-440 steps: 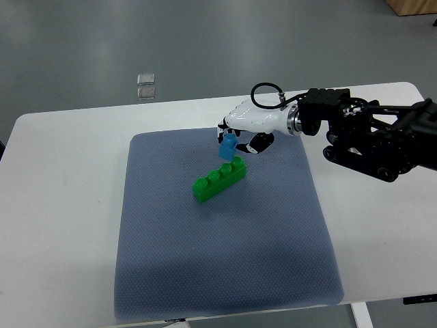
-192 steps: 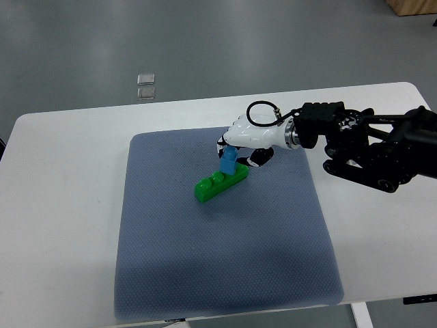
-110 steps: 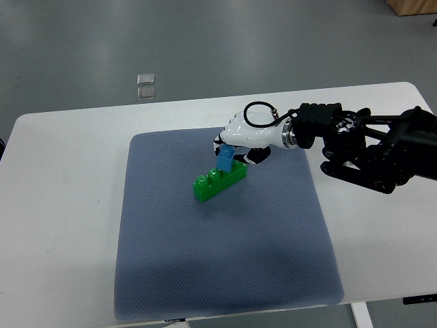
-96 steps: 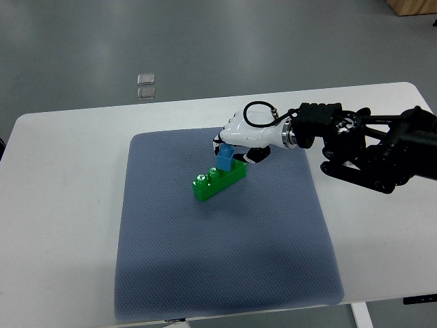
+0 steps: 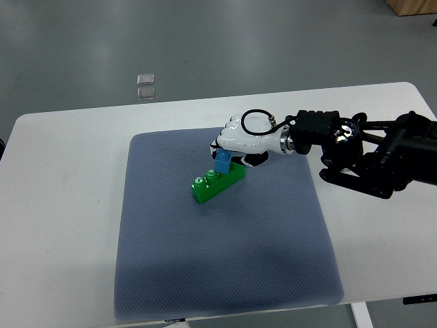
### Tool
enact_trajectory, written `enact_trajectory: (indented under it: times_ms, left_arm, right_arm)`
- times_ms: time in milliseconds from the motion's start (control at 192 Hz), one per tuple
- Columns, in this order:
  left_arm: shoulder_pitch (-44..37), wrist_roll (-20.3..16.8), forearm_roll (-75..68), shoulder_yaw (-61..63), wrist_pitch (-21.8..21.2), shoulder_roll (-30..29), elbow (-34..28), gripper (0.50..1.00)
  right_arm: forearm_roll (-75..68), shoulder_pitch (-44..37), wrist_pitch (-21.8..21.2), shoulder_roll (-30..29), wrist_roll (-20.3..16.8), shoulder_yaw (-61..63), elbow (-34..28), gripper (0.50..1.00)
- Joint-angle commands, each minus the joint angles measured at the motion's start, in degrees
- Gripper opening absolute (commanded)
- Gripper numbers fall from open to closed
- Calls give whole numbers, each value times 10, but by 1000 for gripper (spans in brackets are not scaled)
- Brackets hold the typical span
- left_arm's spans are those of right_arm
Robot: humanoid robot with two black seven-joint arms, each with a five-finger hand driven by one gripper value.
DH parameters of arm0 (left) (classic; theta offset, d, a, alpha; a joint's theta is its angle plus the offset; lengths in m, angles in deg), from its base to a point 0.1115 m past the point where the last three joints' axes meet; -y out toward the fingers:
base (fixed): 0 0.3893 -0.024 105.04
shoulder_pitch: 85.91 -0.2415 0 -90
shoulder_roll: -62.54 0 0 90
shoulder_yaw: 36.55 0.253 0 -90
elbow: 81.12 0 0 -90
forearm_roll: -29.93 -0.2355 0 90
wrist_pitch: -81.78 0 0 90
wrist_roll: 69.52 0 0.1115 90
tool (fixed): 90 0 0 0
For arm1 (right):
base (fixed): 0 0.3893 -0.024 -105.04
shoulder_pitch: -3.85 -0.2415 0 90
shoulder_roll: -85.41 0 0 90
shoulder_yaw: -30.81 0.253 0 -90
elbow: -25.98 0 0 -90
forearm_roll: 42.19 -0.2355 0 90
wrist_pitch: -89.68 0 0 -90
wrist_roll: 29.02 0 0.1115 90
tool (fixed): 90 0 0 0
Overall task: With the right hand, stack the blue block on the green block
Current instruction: 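Lower the blue block onto the green block's end studs and press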
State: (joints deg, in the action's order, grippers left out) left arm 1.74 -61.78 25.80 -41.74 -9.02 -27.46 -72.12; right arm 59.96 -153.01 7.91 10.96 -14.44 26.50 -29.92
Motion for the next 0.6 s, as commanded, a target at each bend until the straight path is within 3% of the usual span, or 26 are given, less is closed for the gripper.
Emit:
enact_trajectory:
  times_ms: [0, 595]
  left_arm:
    - [0, 0, 0, 0, 0, 0, 0, 1000]
    - [0, 0, 0, 0, 0, 0, 0, 1000]
  right_arm:
    - [7, 1, 1, -1, 0, -1, 5, 509]
    - [39, 0, 13, -1, 1, -13, 23, 507]
